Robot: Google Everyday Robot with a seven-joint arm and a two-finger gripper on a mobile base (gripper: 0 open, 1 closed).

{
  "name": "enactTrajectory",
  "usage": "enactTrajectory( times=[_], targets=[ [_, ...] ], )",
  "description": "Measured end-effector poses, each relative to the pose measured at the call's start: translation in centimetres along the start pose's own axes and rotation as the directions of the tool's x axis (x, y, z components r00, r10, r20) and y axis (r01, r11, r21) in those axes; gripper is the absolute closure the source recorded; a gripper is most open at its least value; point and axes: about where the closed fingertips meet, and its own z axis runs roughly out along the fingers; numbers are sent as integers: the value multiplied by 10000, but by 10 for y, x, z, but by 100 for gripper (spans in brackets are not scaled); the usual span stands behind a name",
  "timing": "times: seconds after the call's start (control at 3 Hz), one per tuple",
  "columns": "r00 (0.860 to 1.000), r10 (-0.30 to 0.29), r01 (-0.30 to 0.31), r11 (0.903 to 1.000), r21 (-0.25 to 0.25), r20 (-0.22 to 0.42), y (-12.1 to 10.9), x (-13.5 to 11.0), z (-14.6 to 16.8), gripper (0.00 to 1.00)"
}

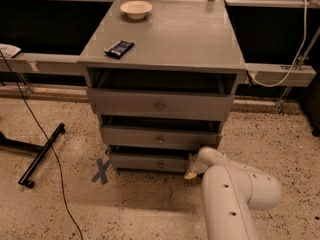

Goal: Open bottom drawer

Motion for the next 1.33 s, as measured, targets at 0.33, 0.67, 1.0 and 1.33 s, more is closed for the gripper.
enactTrajectory(
  times=[0.33, 0.67, 1.0, 1.33],
  targets=[
    [9998, 184, -183, 9997, -139, 82, 9, 4, -4, 32],
    [9997, 238, -237, 9996, -152, 98, 9, 5, -7, 32],
    [9997, 241, -239, 9996, -153, 99, 9, 4, -10, 30],
    [9997, 241, -239, 9996, -153, 99, 9, 4, -10, 30]
  ],
)
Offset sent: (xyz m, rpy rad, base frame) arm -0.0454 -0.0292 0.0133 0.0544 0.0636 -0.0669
